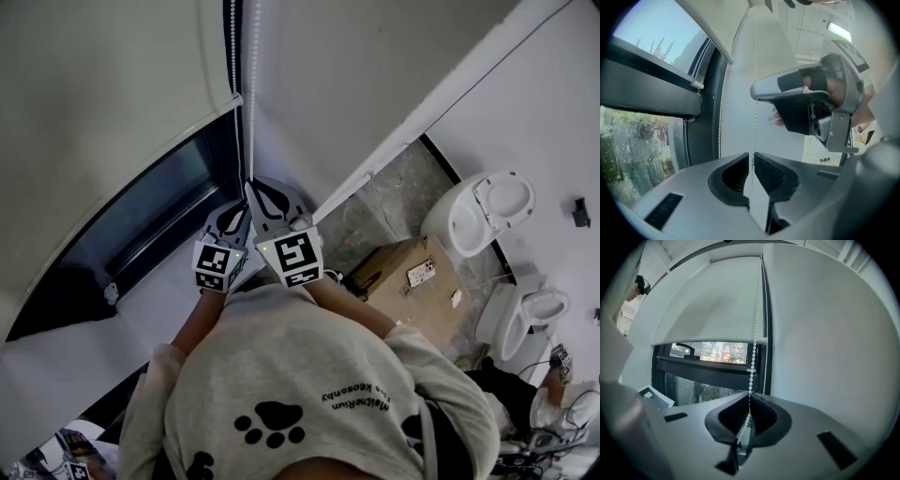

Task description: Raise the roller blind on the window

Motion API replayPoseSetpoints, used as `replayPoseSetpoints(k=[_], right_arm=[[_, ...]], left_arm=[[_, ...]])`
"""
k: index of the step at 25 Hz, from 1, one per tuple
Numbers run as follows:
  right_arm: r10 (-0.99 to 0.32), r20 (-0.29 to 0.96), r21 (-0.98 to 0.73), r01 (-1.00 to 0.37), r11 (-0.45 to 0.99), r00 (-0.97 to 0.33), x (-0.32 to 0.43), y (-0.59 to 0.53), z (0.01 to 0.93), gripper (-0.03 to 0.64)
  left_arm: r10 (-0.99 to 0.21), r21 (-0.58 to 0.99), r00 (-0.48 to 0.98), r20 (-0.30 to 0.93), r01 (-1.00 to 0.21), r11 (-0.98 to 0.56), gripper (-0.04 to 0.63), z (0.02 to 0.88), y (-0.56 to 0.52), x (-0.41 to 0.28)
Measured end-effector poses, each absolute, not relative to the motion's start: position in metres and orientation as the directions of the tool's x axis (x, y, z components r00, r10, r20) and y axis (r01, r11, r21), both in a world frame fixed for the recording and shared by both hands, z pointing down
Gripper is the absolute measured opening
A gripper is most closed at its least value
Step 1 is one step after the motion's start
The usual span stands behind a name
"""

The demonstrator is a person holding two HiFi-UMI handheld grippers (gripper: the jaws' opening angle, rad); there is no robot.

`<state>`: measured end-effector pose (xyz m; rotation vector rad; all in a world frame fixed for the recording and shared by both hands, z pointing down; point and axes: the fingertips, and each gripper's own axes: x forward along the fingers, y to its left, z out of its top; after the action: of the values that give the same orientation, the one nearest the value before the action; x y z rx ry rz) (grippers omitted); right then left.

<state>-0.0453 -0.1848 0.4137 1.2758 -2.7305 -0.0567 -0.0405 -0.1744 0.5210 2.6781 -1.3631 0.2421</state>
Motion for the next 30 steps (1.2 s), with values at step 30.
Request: replayPoseSetpoints(k=[30], right_arm=[[-0.763, 0.081, 0.11, -0.755, 0.647, -0.642, -0.051, -0.179, 0.417, 0.014]], left_arm=[[-0.76, -0.002, 0.648, -0.051, -0.761, -0.649, 0.086, 0.29, -0.171, -0.047]])
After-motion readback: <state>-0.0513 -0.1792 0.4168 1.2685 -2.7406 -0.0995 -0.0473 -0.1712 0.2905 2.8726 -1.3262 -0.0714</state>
